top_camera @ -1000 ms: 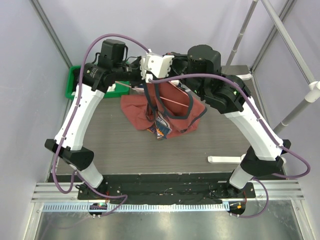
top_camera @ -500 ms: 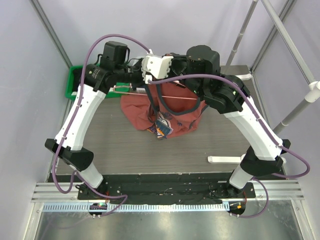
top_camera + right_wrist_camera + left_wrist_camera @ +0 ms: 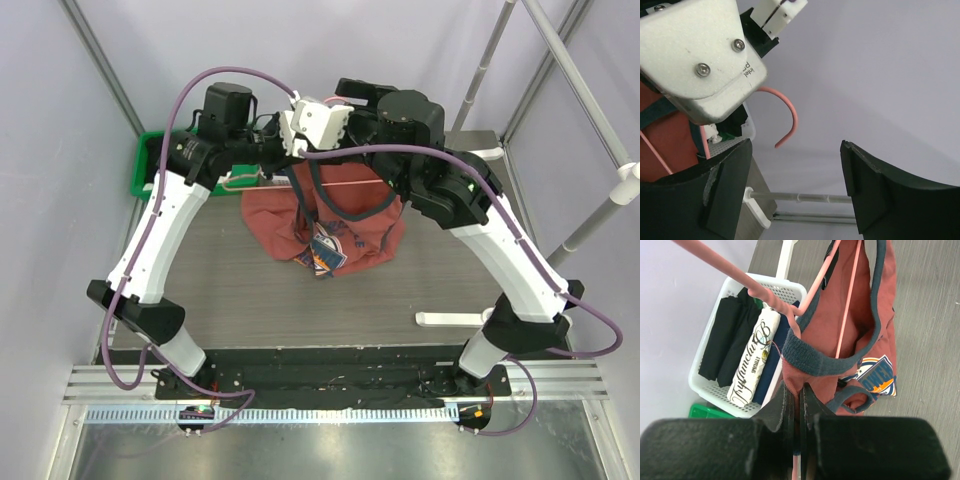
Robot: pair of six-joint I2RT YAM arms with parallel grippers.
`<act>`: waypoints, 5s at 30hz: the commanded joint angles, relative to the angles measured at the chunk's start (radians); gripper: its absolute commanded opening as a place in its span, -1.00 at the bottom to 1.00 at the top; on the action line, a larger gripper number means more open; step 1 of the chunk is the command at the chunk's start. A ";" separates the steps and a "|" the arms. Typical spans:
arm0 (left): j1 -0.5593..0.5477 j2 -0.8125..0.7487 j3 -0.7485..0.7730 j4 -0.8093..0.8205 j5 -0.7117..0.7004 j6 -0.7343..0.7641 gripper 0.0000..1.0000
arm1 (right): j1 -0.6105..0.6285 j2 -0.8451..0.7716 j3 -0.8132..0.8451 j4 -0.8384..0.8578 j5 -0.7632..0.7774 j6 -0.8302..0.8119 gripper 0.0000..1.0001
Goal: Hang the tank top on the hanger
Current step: Pick up the hanger at the center of the board, then adjust the tank top on the hanger.
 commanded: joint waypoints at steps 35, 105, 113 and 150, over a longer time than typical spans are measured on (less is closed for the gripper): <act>0.002 -0.080 0.052 0.105 -0.040 -0.106 -1.00 | -0.568 -0.227 -0.449 -0.036 -0.729 0.523 0.05; 0.001 -0.037 0.094 0.103 -0.006 -0.109 -1.00 | -0.497 -0.222 -0.491 0.171 -0.598 0.689 -0.98; -0.010 -0.028 0.089 0.103 0.003 -0.124 -1.00 | -0.497 -0.168 -0.354 0.164 -0.707 0.767 -0.98; -0.038 0.017 0.199 0.143 0.039 -0.245 -1.00 | -0.358 -0.067 -0.158 0.047 -0.767 0.628 0.03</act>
